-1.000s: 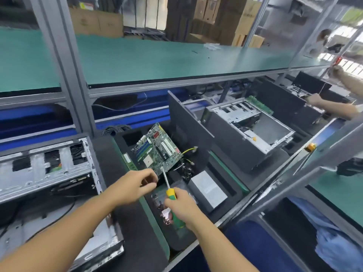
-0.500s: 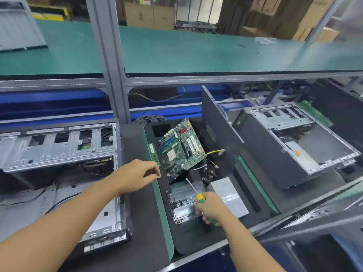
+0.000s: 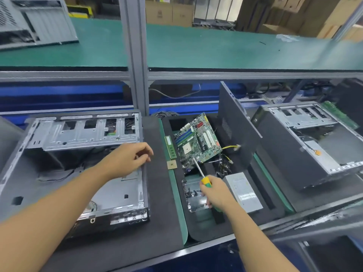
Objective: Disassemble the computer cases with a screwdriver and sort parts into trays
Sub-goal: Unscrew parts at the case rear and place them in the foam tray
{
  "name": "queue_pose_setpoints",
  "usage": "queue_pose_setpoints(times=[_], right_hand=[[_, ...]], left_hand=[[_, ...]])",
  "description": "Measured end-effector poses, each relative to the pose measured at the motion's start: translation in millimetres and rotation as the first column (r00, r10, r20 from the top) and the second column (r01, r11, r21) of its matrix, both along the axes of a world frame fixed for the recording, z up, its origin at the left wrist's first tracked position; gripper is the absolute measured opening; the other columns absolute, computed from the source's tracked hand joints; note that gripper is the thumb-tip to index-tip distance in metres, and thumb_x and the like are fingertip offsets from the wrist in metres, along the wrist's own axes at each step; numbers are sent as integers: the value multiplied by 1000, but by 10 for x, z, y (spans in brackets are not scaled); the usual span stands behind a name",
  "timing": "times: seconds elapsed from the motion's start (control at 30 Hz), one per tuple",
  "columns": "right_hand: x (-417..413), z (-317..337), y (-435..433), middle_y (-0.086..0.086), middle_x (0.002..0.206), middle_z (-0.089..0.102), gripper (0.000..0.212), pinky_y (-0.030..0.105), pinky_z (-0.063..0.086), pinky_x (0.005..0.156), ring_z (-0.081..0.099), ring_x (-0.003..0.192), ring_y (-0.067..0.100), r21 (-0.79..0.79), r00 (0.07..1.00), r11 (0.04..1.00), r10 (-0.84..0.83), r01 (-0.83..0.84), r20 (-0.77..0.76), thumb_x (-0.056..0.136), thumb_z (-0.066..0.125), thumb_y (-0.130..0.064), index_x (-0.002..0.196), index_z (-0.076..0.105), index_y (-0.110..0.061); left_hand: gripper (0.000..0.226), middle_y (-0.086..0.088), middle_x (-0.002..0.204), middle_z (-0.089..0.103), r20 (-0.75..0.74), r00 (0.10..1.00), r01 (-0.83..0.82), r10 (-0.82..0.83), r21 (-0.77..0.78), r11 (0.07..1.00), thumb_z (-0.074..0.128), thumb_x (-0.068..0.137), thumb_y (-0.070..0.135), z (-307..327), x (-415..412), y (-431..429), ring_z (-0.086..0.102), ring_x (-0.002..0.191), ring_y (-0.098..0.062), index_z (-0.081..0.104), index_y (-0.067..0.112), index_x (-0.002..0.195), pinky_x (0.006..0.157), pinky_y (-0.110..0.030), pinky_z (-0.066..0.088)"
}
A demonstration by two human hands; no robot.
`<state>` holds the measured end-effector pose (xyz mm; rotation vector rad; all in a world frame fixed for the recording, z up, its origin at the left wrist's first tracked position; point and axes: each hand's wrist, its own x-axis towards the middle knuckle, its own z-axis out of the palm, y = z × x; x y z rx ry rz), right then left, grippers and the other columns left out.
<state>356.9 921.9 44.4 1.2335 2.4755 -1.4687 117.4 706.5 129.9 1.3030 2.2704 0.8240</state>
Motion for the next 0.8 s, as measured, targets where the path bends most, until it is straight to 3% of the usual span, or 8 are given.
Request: queue_pose_setpoints(times=[0.07, 0.13, 0.23, 0.37, 0.43, 0.53, 0.63, 0.8], right_hand=[[-116, 196, -176, 2, 62, 61, 12, 31, 46, 43, 47, 39, 17, -5, 995, 998, 69, -70, -78, 93, 56, -18, 86, 58, -9], [-261, 425, -401, -2, 60, 62, 8, 30, 47, 44, 49, 39, 19, -2, 981, 989, 146, -147, -125, 93, 57, -18, 87, 60, -16], [-496, 728, -805, -2, 63, 63, 6, 29, 46, 45, 50, 39, 19, -13, 957, 970, 236, -242, -168, 95, 57, -17, 90, 61, -19], [-787, 945, -1409, -6, 61, 62, 5, 29, 44, 48, 53, 42, 17, 41, 934, 945, 328, -325, -141, 93, 58, -23, 90, 61, -22], [-900, 963, -1690, -4, 65, 63, 7, 27, 45, 49, 53, 46, 14, 102, 930, 935, 351, -341, -106, 94, 58, -25, 90, 61, -21], [-977, 929, -2042, 4, 77, 62, 12, 34, 50, 60, 53, 59, 16, 132, 950, 946, 305, -295, -61, 96, 57, -29, 97, 61, -17], [-917, 874, -2292, 1, 73, 59, 23, 30, 46, 53, 52, 56, 15, 72, 971, 972, 230, -226, -62, 103, 49, -34, 92, 53, -14], [-570, 838, -2500, 2, 75, 59, 28, 29, 46, 53, 52, 54, 17, -116, 992, 993, 16, -31, -124, 106, 46, -31, 97, 56, -6]], left_hand=[[19, 26, 86, 70, -2, 1000, -15, 15, -15, 1000, 57, 97, 19, -3, -133, -199, 66, 81, 5, 64, 37, 95, 76, -21, 51], [13, 21, 88, 72, 48, 999, 32, -23, -189, 982, 59, 96, 24, -24, -313, -462, 67, 79, 5, 64, 36, 96, 78, -24, 52], [10, 10, 99, 71, 219, 973, 180, -73, -523, 833, 63, 93, 34, -144, -567, -946, 71, 82, -2, 63, 30, 103, 78, -30, 55], [29, 5, 109, 65, 356, 934, 286, -11, -730, 621, 65, 91, 46, -361, -707, -1560, 66, 87, -10, 60, 28, 115, 77, -30, 56], [29, 3, 121, 64, 315, 947, 285, -59, -747, 601, 62, 93, 37, -452, -708, -1752, 62, 94, -12, 61, 27, 120, 86, -32, 56], [36, 4, 129, 64, 223, 963, 264, -148, -691, 673, 58, 93, 21, -497, -665, -1880, 61, 110, -15, 62, 24, 128, 99, -37, 52], [38, 4, 129, 64, 200, 958, 287, -205, -669, 685, 56, 93, 13, -489, -610, -1873, 60, 108, -15, 62, 22, 130, 82, -22, 50], [38, -5, 134, 60, 156, 947, 308, -281, -693, 653, 53, 94, 9, -575, -637, -1828, 60, 118, -27, 60, 15, 131, 79, -28, 53]])
